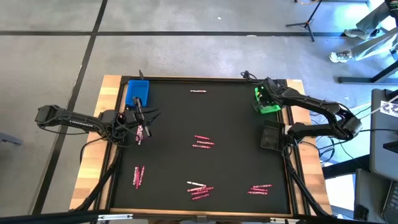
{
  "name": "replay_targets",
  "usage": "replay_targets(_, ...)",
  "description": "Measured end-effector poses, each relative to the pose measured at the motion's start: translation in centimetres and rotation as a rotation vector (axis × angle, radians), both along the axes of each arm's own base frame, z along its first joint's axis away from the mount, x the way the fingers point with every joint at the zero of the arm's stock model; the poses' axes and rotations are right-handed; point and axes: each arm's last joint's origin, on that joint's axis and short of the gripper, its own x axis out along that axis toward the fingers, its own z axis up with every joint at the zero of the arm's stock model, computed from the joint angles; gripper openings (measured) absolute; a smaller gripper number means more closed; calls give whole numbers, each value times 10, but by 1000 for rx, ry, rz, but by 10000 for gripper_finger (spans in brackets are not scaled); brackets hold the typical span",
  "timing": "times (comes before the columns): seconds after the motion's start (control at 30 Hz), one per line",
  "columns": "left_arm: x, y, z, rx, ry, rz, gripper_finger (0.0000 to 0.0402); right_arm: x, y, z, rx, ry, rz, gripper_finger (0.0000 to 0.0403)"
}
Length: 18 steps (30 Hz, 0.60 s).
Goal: Sort crayons
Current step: Put the white crayon into the green bin
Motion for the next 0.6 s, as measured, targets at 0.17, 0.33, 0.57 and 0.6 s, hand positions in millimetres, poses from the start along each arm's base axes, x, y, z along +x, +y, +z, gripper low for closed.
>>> replay_targets(0.17,0,0,0,0,-1,0,71,1,-5,-11,40,43,-16,30)
replay_targets(0.33,0,0,0,0,0,1,71,2,-6,-15,51,55,-17,35)
replay_targets(0.57,0,0,0,0,-2,1,71,1,-6,-15,55,71,3,94)
replay_targets(0.6,0,0,0,0,-2,0,71,1,-6,-14,62,79,8,104)
